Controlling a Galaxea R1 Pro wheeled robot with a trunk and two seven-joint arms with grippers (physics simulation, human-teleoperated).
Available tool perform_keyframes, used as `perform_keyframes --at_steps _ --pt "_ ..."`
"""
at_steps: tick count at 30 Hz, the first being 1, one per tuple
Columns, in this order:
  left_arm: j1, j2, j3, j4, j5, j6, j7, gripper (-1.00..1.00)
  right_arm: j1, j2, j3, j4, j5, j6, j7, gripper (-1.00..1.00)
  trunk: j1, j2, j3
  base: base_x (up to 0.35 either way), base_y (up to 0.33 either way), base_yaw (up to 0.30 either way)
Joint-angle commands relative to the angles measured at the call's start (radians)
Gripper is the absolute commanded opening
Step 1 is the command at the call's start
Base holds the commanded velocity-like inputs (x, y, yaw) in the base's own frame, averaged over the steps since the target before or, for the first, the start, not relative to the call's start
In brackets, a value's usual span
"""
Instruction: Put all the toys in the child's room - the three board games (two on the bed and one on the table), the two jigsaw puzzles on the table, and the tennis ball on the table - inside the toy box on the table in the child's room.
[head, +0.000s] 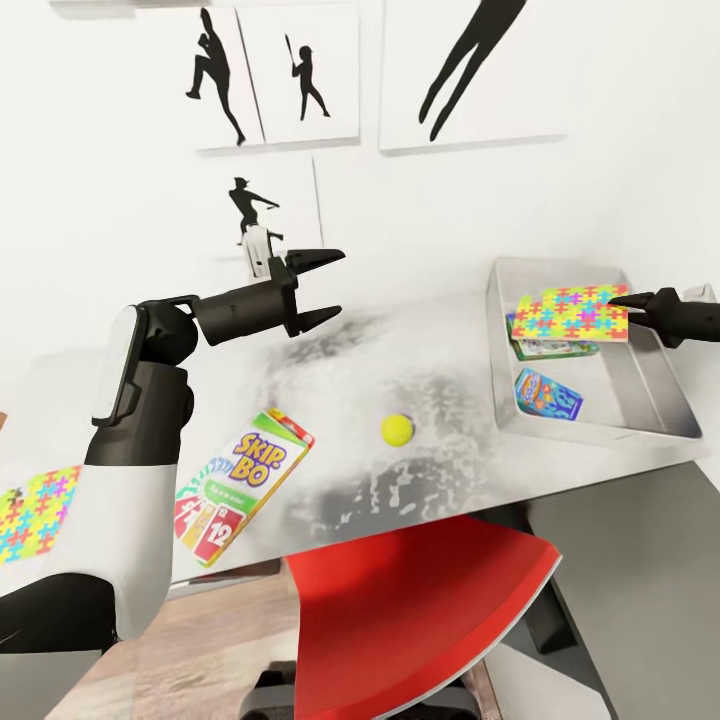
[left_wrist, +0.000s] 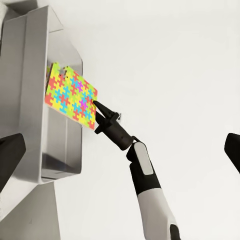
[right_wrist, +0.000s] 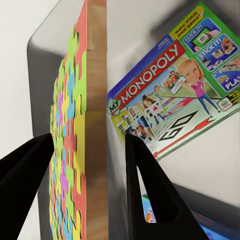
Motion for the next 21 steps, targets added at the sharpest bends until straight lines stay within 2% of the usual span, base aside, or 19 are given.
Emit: perform_keyframes --at_steps 1,21 --pt "-0.001 -0.001 0.001 0.0 0.01 0.001 0.01 1.0 -0.001 -0.001 0.008 0.001 0.0 0.0 0.008 -1.0 0.0 -0.002 -0.003 0.0 0.0 0.0" --pt "-0.001 -0.001 -0.001 0.0 0.009 0.001 0.01 1.0 -0.001 -0.014 0.009 0.0 -0.001 0.0 0.008 -1.0 0.0 -0.002 -0.012 0.0 0.0 0.0"
